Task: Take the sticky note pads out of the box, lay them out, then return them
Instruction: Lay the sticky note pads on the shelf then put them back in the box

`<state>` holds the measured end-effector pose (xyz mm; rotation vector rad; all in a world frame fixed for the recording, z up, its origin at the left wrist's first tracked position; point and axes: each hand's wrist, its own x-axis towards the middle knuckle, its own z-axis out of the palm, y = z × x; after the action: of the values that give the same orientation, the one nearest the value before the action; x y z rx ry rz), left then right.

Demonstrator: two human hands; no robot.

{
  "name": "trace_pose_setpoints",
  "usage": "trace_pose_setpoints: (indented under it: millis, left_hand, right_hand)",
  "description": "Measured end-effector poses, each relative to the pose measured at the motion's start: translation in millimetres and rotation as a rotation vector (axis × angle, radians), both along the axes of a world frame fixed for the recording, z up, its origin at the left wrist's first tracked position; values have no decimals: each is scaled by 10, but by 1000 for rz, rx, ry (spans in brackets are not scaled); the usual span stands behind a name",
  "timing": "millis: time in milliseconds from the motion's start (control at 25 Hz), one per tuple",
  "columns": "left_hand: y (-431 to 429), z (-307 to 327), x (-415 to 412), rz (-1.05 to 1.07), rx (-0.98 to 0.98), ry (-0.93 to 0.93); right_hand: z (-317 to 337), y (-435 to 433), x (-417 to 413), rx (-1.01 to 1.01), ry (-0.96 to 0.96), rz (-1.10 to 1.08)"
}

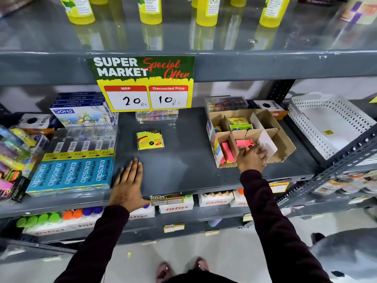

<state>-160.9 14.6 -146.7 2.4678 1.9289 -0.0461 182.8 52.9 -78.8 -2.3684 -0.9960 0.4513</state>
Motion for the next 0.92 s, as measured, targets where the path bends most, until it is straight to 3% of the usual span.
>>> trace_pose_setpoints:
  millis: [120,240,480,920]
  left_hand:
    - [-4,-1,3,9,-1,-17]
    - [-8,2,-10,12,12,-11]
    - [-5,60,27,31,-22,-67]
    - [-21,58,8,29,35,-128]
  right_hand:
    - [157,7,-271,223,-191,93]
    - [208,75,-788,377,-130,319]
    - [-150,519,-1699,-6,102,890]
    - [-57,1455,-1871,-398,-259,1239]
